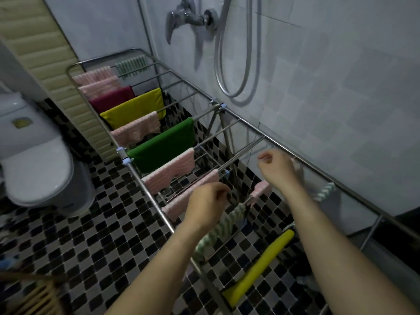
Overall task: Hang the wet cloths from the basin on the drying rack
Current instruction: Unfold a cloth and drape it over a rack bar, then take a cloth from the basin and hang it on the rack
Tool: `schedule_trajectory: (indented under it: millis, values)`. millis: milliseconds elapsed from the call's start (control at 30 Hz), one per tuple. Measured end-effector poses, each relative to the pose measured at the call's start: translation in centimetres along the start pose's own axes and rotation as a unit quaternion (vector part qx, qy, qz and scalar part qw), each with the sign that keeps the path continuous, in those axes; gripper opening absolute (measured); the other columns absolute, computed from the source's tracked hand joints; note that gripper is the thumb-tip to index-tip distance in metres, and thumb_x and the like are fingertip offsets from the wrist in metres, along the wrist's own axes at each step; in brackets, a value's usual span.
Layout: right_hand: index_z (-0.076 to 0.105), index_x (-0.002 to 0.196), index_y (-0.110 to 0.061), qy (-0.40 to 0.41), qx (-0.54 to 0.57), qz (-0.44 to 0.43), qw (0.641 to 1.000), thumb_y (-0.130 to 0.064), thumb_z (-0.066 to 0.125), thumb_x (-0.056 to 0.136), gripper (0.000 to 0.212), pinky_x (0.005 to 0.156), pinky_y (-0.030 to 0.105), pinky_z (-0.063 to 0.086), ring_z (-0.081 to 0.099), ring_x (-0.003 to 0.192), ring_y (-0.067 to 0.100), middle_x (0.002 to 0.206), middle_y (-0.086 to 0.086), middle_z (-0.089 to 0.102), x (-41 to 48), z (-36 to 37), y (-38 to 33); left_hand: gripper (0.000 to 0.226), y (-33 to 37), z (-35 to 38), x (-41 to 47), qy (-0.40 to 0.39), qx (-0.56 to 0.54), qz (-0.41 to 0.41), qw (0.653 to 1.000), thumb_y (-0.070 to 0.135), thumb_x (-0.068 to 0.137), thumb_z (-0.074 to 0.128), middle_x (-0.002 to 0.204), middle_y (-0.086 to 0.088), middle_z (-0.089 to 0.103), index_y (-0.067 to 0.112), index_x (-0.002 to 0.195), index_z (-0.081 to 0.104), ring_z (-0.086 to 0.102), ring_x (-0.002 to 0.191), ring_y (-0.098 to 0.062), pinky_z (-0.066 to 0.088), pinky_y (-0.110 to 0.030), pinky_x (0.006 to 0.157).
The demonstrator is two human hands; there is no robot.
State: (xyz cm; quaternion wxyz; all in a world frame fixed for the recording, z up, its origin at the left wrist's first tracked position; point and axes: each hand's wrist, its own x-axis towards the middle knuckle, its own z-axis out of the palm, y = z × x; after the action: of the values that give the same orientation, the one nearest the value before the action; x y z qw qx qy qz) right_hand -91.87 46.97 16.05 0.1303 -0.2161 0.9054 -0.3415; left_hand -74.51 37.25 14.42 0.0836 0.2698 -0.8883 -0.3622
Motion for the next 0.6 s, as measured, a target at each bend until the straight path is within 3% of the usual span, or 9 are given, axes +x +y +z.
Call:
schedule_trajectory:
  millis: [133,167,267,367,600]
  values:
    - [0.069,0.094,-0.019,-0.066,0.061,-0.064,0.994,-0.017,0.059,0.090,0.011,0.079,0.028,0.050,0.065,0.087,0.016,0.089,-0.001,0.069,-2.8,2.0,-6.0,0.024,-3.1,-4.5,-3.4,0.028,-0.082,-0.042,0.995,0.011,0.093,0.058,0.103,0.006,0.072,0.020,0.111,0.071,0.063,0.075,-0.001,0.051,-0.016,0.068]
    - [0.069,0.092,-0.020,-0.082,0.065,-0.078,0.991,-0.017,0.060,0.090,0.010,0.078,0.029,0.052,0.066,0.085,0.017,0.085,-0.002,0.069,-3.5,2.5,-7.3,0.023,-3.8,-5.4,-4.0,0.036,-0.098,-0.050,0.993,0.012,0.094,0.058,0.101,0.006,0.071,0.021,0.110,0.071,0.063,0.074,0.000,0.052,-0.016,0.066]
    - [0.068,0.084,-0.023,-0.126,0.066,-0.111,0.984,-0.021,0.060,0.090,0.011,0.080,0.038,0.056,0.067,0.078,0.017,0.079,-0.002,0.069,-6.0,5.1,-11.6,0.021,-6.3,-9.2,-6.7,0.082,-0.141,-0.073,0.984,0.013,0.094,0.057,0.098,0.009,0.071,0.021,0.106,0.072,0.066,0.087,-0.003,0.056,-0.023,0.081]
    - [0.068,0.081,-0.024,-0.171,0.074,-0.147,0.971,-0.021,0.060,0.091,0.013,0.080,0.041,0.057,0.066,0.074,0.015,0.076,-0.003,0.070,-9.1,8.3,-16.0,0.020,-9.2,-13.5,-9.7,0.112,-0.192,-0.092,0.971,0.016,0.095,0.056,0.095,0.012,0.070,0.026,0.104,0.071,0.066,0.080,0.002,0.055,-0.017,0.070]
    - [0.070,0.090,-0.024,-0.237,0.115,-0.251,0.931,-0.020,0.060,0.093,0.011,0.076,0.031,0.058,0.068,0.077,0.008,0.079,-0.004,0.071,-17.8,17.7,-27.0,0.028,-18.3,-22.6,-18.2,0.216,-0.177,-0.161,0.946,0.012,0.096,0.049,0.089,0.018,0.065,0.030,0.101,0.069,0.060,0.081,0.007,0.045,-0.011,0.071]
